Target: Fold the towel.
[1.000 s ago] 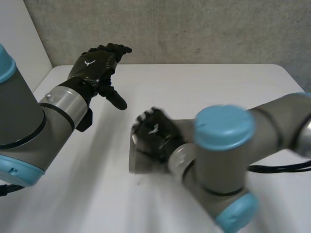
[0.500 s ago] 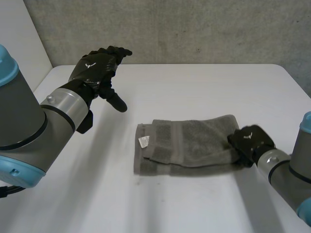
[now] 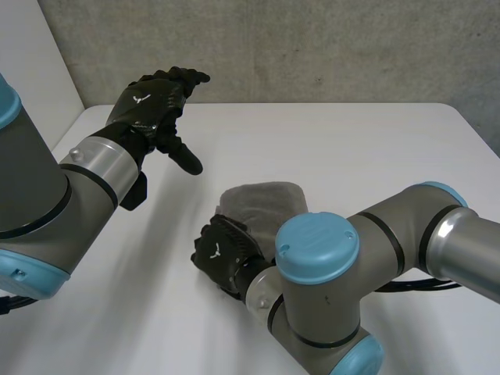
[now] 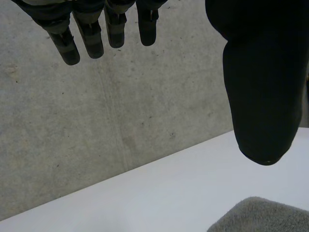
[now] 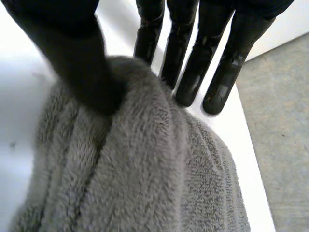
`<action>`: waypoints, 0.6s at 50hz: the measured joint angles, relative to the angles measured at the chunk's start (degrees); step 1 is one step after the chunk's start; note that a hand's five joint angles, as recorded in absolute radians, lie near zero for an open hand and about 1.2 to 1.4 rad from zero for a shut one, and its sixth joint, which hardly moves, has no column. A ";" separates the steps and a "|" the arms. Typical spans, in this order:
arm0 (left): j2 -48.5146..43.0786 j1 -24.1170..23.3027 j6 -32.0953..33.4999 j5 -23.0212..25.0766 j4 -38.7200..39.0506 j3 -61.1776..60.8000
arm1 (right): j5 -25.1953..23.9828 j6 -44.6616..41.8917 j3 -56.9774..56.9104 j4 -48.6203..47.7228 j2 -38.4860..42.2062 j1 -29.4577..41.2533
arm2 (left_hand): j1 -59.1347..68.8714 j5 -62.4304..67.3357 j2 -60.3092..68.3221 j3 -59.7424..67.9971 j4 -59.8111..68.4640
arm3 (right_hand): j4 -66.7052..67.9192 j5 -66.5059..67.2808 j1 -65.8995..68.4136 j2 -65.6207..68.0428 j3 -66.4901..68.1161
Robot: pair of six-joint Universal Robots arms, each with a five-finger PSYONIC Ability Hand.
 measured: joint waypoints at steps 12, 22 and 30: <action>-1.71 -0.61 -1.47 -0.10 -0.09 -0.02 | -0.94 36.24 7.89 -2.66 -16.05 -13.93 | 0.00 0.00 0.00 0.00 0.00 | -31.66 -31.78 -30.52 -29.82 -32.49; -9.86 -4.38 -5.47 0.01 0.07 0.06 | -1.76 42.92 8.37 2.85 -13.90 -22.56 | -0.04 0.00 0.00 0.00 0.00 | -31.67 -31.78 -30.54 -29.82 -32.49; -18.21 -7.54 -5.56 0.00 0.96 0.18 | -2.48 42.33 7.02 3.22 -7.42 -22.72 | -0.04 0.00 -0.01 0.00 0.00 | -31.67 -31.78 -30.55 -29.82 -32.49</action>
